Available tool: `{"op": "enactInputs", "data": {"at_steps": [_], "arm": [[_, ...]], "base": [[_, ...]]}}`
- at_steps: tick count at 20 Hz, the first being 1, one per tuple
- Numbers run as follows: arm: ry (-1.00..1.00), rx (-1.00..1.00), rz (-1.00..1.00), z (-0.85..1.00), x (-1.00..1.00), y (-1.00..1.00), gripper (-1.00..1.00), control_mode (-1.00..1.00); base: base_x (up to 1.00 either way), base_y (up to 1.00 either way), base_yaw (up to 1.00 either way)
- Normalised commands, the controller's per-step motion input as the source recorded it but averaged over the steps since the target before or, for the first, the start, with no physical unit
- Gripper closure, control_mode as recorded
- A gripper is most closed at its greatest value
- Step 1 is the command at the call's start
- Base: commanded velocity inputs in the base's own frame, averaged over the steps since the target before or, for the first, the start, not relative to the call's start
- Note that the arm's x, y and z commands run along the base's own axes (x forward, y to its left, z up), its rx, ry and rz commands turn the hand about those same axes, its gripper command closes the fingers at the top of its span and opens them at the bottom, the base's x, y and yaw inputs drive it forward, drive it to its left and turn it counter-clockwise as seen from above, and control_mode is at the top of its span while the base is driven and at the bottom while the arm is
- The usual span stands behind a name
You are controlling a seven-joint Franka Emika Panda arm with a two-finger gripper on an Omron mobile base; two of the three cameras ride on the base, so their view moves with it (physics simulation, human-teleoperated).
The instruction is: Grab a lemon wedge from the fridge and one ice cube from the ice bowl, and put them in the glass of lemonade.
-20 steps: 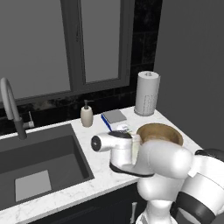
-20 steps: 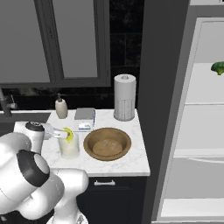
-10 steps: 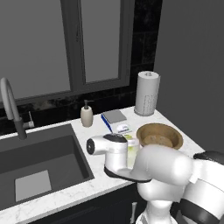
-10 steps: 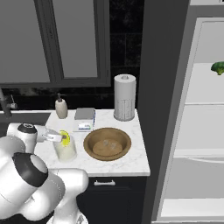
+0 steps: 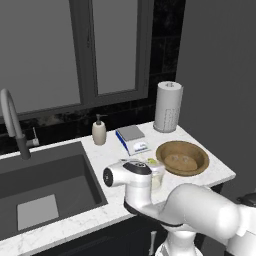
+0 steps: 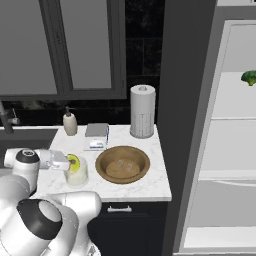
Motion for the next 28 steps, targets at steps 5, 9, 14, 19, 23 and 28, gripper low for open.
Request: {"op": "enactInputs", "data": {"at_steps": [5,9,14,19,23,28], "arm": [[-0.10,0.00,0.00,0.00,0.00,0.00,1.00,-1.00],[-0.10,0.00,0.00,0.10,0.00,0.00,-1.00,-1.00],[-0.09,0.00,-0.03,0.19,0.00,0.00,-1.00,-1.00],[-0.08,0.00,-0.03,0.25,-0.01,0.00,-1.00,-1.00],[-0.14,0.00,-0.03,0.32,-0.16,0.03,-1.00,-1.00],[-0.13,0.04,-0.03,0.32,-0.26,0.00,-1.00,-1.00]], "base": [[0.00,0.00,0.00],[0.00,0.00,0.00],[0.00,0.00,0.00],[0.00,0.00,0.00],[0.00,0.00,0.00],[0.00,0.00,0.00]]}}
